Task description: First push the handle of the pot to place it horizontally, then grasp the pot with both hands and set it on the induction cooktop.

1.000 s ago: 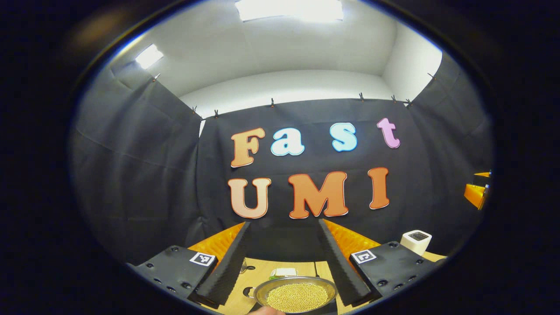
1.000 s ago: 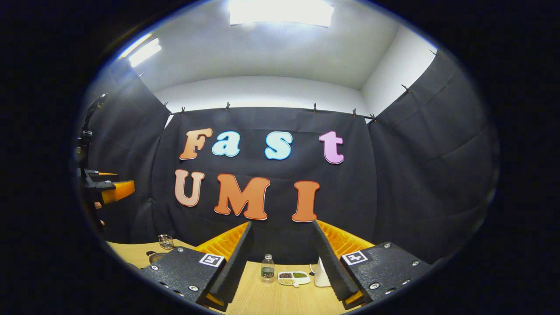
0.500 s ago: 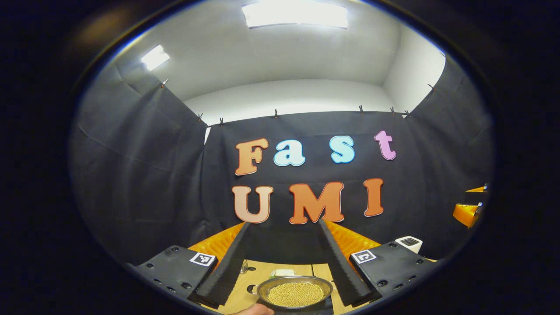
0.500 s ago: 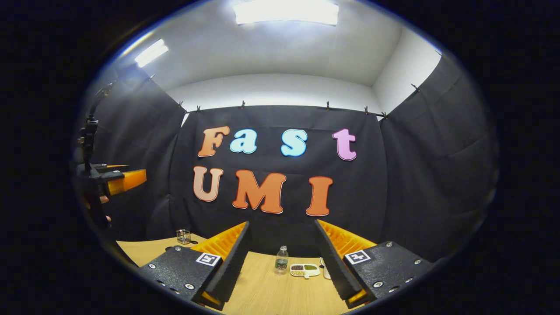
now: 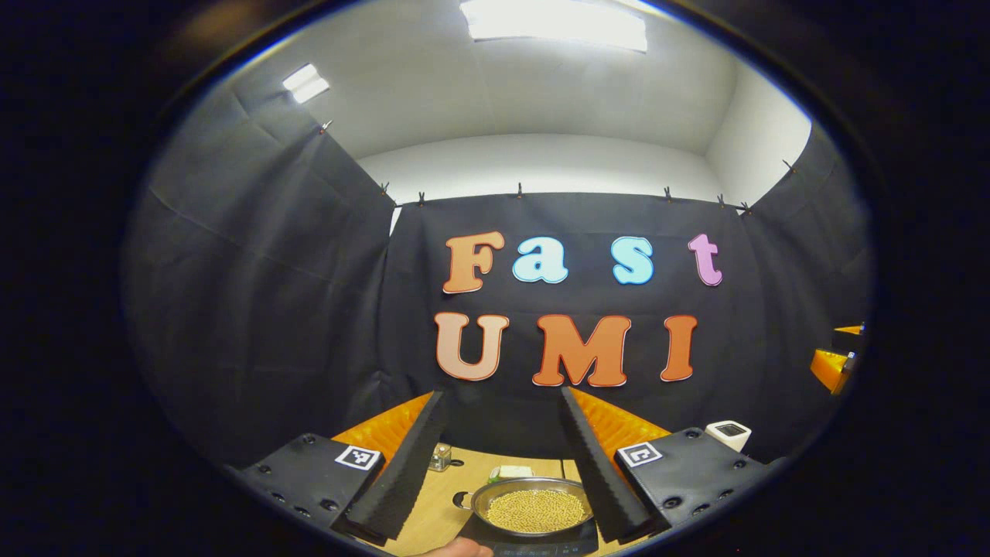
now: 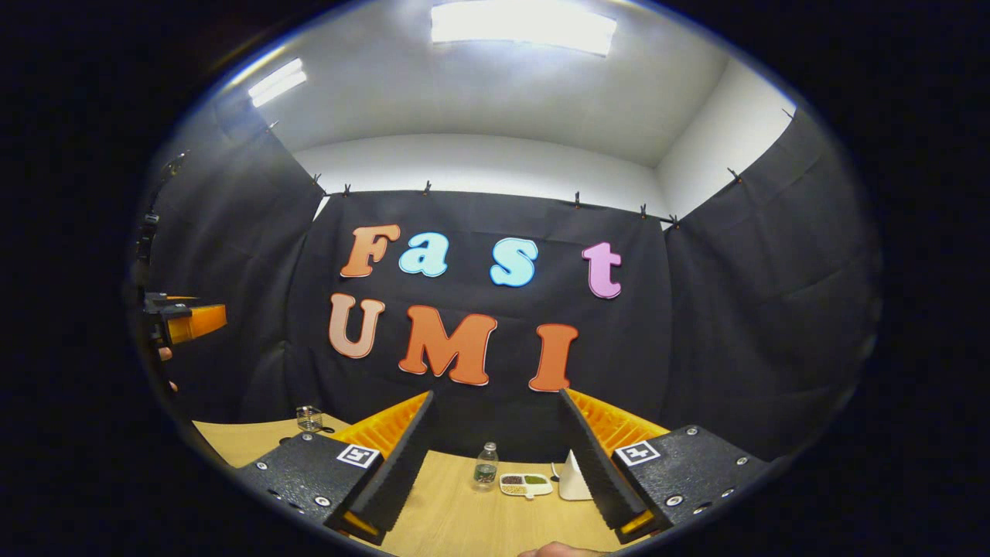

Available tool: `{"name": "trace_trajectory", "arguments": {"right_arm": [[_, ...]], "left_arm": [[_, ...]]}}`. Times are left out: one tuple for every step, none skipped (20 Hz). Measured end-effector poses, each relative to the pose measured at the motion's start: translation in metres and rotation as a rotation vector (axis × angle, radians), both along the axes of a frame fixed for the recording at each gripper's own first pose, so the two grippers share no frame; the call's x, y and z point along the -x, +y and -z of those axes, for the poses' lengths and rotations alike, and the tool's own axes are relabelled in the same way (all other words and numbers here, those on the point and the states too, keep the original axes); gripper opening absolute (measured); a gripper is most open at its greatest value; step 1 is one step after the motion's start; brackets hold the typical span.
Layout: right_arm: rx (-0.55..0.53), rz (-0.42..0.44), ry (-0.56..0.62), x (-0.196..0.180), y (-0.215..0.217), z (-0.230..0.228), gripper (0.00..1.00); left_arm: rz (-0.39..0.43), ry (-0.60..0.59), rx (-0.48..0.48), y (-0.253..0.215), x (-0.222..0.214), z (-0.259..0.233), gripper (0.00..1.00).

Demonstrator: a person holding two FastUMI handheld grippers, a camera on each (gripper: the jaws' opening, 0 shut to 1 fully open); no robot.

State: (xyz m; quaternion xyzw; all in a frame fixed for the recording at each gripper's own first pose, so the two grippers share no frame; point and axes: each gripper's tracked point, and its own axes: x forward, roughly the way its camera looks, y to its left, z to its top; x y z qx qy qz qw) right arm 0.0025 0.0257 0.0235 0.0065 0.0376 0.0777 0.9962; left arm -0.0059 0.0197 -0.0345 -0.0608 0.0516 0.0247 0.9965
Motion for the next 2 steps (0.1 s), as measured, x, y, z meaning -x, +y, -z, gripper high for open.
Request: {"name": "trace_trajectory", "arguments": {"right_arm": [[-0.005,-0.009,0.010,-0.0023,0.0004,0.0027,0.95],[-0.002,-0.011,0.013,-0.0035,0.0001,0.0042,0.95]], "left_arm": [[0.002,-0.001,-0.003,0.0011,0.0006,-0.0012,0.96],[0.011,-0.003,0.002,-0.0014,0.0018,-0.0023,0.96]]}}
